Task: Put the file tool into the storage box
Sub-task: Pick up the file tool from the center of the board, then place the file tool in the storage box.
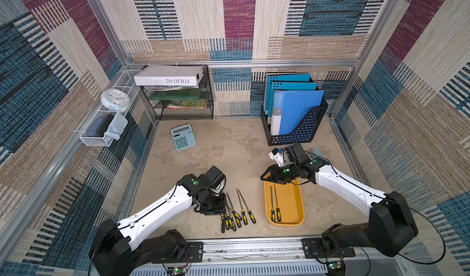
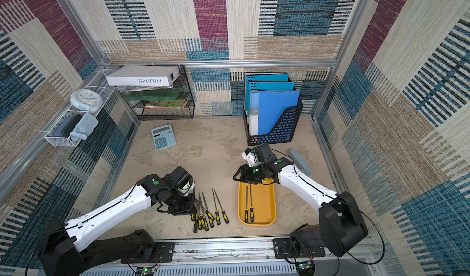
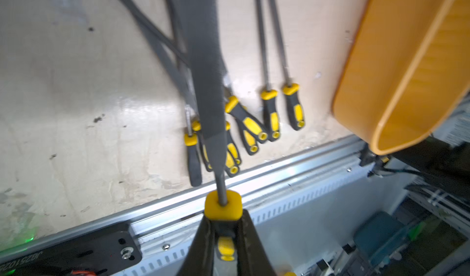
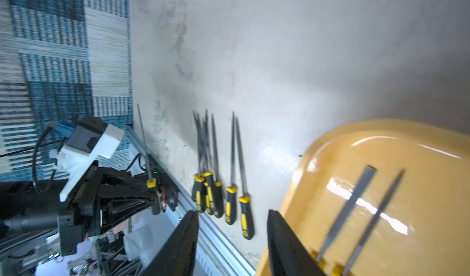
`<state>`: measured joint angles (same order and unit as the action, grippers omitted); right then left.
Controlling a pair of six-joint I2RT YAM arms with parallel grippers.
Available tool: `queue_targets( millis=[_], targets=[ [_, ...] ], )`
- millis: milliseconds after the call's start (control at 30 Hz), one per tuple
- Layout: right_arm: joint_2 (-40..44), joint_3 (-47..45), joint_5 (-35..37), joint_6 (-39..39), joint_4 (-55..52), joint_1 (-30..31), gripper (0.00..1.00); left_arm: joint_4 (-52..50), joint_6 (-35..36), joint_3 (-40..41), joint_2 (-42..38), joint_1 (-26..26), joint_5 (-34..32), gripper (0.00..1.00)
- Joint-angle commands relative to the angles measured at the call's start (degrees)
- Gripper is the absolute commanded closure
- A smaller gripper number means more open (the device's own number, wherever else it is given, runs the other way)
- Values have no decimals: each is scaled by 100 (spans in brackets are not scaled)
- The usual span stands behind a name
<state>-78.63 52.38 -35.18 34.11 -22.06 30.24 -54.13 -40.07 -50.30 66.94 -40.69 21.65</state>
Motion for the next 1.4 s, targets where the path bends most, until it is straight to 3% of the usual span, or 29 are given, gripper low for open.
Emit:
queue_targets(
  millis=[0,333,733,933,1067,1133,1233,1333,1367],
  targets=[
    [-41,38,-792,457,817,121,49,249,284,-383,156,-174,581,85],
    [-311,138,-871,586,927,466,49,541,372,-1233,1305,-850,645,87],
    [-402,-53,-847,681,1000,600,57,702,313,-1383,1549,-932,671,87],
    [-560,-11,-868,747,1102,665,70,781,320,-1459,1639,-958,726,87],
    [-647,94,-850,643,960,670,90,825,304,-1482,1672,-959,711,86],
    [-654,160,-904,561,835,667,100,812,235,-1536,1674,-952,709,76],
    [-620,350,-807,264,281,605,100,772,98,-1646,1567,-938,608,32],
    [-498,448,-682,-137,-458,256,100,671,15,-1661,1365,-906,454,7],
    [-441,458,-614,-255,-711,98,100,639,-14,-1636,1298,-875,425,6]
  ],
)
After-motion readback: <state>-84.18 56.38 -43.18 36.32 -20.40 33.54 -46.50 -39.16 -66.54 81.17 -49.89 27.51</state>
